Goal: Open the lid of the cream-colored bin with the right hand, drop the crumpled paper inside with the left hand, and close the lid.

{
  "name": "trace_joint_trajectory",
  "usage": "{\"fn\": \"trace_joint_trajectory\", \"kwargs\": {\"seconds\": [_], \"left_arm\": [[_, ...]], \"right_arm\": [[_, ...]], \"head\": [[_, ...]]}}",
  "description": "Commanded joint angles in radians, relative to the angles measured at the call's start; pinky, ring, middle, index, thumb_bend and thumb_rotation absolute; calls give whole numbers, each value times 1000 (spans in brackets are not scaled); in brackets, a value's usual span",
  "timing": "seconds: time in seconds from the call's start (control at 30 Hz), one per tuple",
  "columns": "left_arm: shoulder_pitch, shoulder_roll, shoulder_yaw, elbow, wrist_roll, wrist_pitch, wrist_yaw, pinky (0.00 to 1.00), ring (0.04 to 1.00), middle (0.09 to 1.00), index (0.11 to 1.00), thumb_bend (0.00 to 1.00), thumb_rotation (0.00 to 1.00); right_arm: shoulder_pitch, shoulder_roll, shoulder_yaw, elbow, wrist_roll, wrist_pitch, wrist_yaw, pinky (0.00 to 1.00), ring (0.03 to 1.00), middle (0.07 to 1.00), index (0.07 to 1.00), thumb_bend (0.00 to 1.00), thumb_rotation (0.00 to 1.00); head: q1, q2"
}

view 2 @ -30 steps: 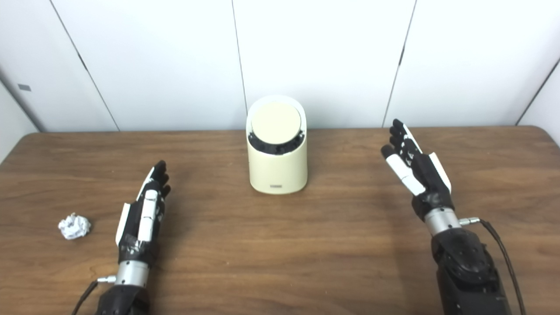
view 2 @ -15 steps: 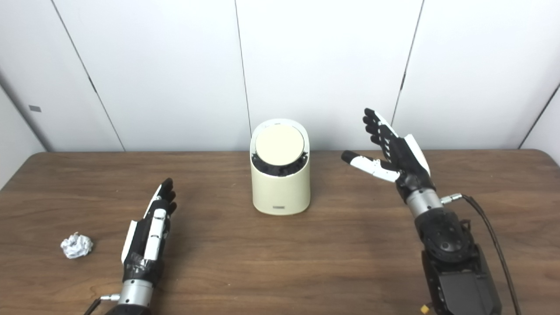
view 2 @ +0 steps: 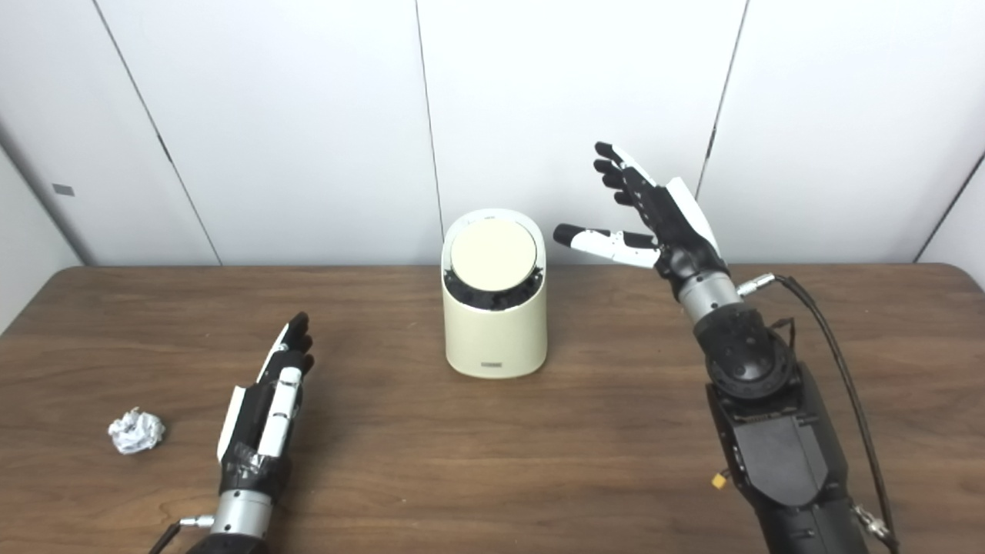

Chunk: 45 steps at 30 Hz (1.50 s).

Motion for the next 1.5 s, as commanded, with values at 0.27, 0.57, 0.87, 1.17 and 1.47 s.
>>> {"fn": "trace_joint_trajectory", "kwargs": {"seconds": [0.27,0.57,0.87,1.17,1.47], "left_arm": [[21,-22,-20,56,12,-7,5,1000,1000,1000,972,400,806],[16,-19,-26,72,18,-13,3,1000,1000,1000,970,431,822],[15,-25,-25,71,19,-11,10,1000,1000,999,962,404,832],[15,-35,-27,64,24,-1,15,1000,1000,997,963,390,829],[14,-37,-27,62,33,2,15,1000,1000,997,960,394,842]], "right_arm": [[-128,3,58,43,-63,-24,1,843,898,904,926,838,504],[-168,12,100,123,-74,-59,10,842,913,924,934,835,501],[-189,27,143,175,-145,-53,-7,814,894,913,939,828,510],[-195,57,170,248,-204,-87,-34,772,875,904,927,830,512],[-199,70,186,275,-244,-97,-38,814,891,913,921,766,437]], "head": [[4,5],[6,6],[8,11],[12,17],[16,23]]}}
